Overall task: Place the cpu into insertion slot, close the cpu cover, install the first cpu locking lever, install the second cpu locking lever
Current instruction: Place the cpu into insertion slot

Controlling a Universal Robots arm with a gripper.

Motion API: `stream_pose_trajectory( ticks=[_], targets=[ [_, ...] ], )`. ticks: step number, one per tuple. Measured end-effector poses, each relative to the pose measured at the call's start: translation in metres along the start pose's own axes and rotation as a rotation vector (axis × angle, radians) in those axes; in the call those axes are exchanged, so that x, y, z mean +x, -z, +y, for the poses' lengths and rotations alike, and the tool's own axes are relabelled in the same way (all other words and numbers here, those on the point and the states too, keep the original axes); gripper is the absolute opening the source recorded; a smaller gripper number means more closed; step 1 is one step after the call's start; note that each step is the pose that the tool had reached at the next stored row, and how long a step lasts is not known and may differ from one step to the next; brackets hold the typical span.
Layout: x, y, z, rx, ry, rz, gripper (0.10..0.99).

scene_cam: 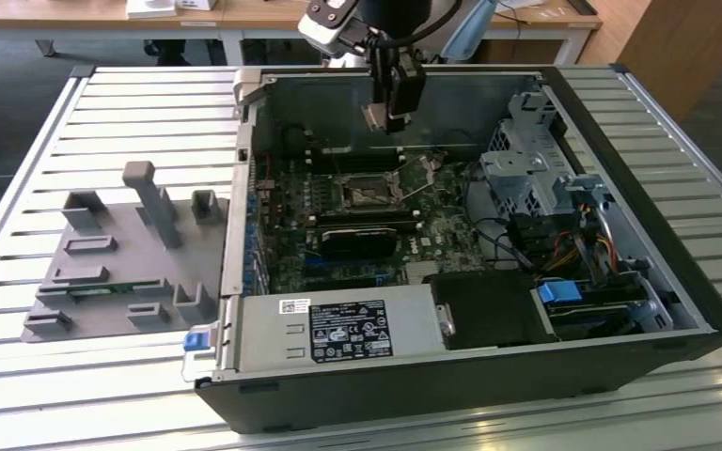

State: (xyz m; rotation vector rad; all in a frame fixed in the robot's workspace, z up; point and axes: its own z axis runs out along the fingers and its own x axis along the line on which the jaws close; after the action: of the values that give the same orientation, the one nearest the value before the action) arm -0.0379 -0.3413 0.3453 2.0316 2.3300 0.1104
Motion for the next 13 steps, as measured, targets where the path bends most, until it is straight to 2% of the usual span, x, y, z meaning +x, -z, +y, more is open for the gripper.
stream_pose_trajectory(
  ticks=[13],
  targets=[
    [-0.0001, -0.0102, -0.0009, 0.001, 0.000, -0.0016, 0.541]
  ],
)
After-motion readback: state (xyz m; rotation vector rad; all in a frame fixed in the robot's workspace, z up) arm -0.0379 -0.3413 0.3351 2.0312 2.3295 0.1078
